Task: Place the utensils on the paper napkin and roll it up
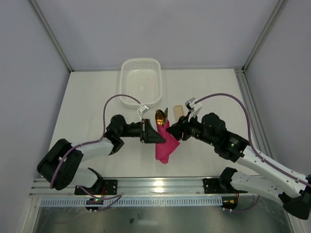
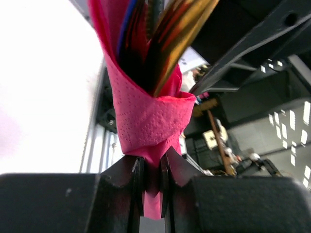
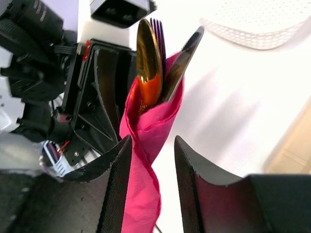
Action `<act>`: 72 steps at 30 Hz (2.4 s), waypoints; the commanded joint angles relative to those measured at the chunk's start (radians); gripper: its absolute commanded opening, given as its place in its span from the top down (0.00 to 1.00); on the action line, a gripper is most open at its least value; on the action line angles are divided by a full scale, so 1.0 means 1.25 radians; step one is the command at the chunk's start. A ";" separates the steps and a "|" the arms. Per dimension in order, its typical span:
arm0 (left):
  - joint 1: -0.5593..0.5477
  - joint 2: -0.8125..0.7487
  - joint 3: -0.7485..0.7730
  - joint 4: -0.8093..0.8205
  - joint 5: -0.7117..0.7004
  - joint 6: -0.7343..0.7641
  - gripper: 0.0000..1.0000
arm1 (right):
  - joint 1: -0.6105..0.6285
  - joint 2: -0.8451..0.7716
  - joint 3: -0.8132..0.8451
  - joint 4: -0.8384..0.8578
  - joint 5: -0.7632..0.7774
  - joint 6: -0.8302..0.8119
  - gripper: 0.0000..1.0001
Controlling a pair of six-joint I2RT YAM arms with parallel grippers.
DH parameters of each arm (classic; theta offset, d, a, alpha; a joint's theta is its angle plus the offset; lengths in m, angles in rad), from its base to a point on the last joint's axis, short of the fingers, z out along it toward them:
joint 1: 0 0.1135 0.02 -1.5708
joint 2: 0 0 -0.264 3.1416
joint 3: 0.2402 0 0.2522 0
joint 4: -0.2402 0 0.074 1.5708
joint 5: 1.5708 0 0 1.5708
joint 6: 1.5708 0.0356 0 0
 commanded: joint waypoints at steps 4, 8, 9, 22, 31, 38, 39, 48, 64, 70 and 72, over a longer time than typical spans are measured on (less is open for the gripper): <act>-0.005 -0.159 0.106 -0.523 -0.196 0.351 1.00 | 0.001 -0.015 0.099 -0.106 0.105 0.026 0.57; -0.005 -0.158 0.139 -0.598 -0.252 0.361 1.00 | 0.001 0.009 0.114 -0.116 0.033 0.046 0.59; -0.005 -0.152 0.141 -0.593 -0.257 0.355 1.00 | 0.002 0.012 0.108 -0.103 0.024 0.054 0.60; -0.005 -0.203 0.135 -0.609 -0.281 0.366 1.00 | 0.001 0.091 0.051 -0.037 -0.024 0.080 0.61; -0.005 -0.271 0.121 -0.617 -0.287 0.363 1.00 | 0.002 0.122 0.018 0.006 -0.043 0.124 0.54; -0.005 -0.293 0.117 -0.598 -0.283 0.350 1.00 | 0.002 0.121 0.004 0.040 -0.065 0.132 0.51; -0.005 -0.293 0.118 -0.602 -0.284 0.350 1.00 | 0.002 0.117 0.002 0.040 -0.062 0.134 0.51; -0.005 -0.305 0.122 -0.624 -0.303 0.357 1.00 | 0.005 0.090 -0.009 0.025 -0.087 0.132 0.51; -0.005 -0.354 0.099 -0.568 -0.251 0.328 1.00 | 0.010 0.074 -0.071 0.174 -0.147 0.103 0.50; -0.005 -0.356 0.090 -0.538 -0.215 0.319 1.00 | 0.008 0.042 -0.099 0.233 -0.162 0.094 0.48; -0.005 -0.356 0.086 -0.534 -0.206 0.319 1.00 | 0.008 0.035 -0.100 0.238 -0.166 0.086 0.47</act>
